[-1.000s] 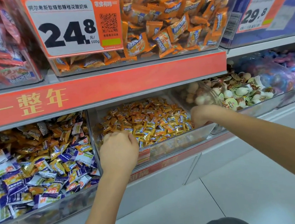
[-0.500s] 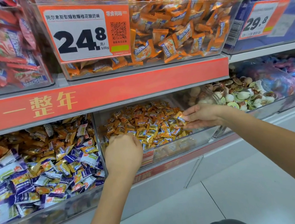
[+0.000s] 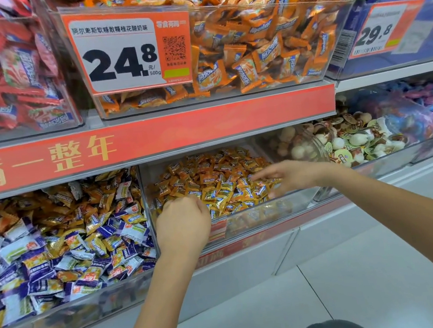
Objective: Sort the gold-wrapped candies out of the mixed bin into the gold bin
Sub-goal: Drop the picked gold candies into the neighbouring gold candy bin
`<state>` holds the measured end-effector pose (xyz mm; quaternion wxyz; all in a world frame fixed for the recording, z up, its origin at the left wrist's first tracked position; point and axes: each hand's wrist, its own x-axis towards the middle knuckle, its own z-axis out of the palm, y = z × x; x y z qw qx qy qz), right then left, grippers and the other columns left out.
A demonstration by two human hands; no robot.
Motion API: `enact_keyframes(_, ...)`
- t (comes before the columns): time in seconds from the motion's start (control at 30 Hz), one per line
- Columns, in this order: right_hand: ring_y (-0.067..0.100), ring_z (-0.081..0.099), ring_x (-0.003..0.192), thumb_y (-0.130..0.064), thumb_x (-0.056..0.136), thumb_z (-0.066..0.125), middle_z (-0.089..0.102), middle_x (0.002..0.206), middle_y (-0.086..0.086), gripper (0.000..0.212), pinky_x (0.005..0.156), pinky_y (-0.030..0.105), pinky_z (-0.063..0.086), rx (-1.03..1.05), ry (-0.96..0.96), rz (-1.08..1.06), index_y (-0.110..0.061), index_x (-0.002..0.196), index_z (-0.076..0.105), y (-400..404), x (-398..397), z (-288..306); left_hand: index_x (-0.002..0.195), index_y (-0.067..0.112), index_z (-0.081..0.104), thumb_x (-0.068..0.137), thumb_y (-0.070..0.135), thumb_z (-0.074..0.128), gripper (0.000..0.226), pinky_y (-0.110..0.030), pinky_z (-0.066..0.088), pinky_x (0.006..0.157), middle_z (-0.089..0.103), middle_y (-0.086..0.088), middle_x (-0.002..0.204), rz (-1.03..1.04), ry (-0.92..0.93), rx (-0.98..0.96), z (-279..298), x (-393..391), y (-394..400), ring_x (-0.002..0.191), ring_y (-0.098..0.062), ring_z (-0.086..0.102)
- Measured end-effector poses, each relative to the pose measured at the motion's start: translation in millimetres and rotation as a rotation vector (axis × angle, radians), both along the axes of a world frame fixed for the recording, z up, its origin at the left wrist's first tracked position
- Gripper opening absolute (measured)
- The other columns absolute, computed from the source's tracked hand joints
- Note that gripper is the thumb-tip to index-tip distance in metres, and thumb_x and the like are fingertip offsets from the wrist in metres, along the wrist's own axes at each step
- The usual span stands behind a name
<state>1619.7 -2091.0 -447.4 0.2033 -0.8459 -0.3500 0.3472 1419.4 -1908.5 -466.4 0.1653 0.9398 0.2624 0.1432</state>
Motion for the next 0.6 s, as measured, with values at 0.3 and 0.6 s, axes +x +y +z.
enact_keyframes(0.3,0.025,0.063,0.104,0.013,0.078,0.047,0.042,0.148,-0.001,0.080,0.081,0.036,0.055,-0.090,-0.524,-0.018,-0.045,0.133,0.046,24.8,4.4,-16.8,0.118,0.015,0.056,0.101,0.028,0.031,0.033,-0.033,0.043,0.079,0.059,-0.004,0.115,-0.125,-0.012,0.038,5.5,-16.6,-7.3,0.111,-0.023,0.050)
enact_keyframes(0.6,0.024,0.014,0.146,-0.052,0.096,0.044,0.000,0.161,0.000,0.064,0.118,0.042,0.016,-0.438,-0.237,0.228,-0.040,0.150,0.014,60.6,-28.7,-11.8,0.115,0.017,0.060,0.081,0.002,0.054,0.037,-0.029,0.047,0.093,0.056,0.004,0.122,-0.519,-0.253,0.023,-7.4,-114.4,-2.7,0.116,-0.016,0.051)
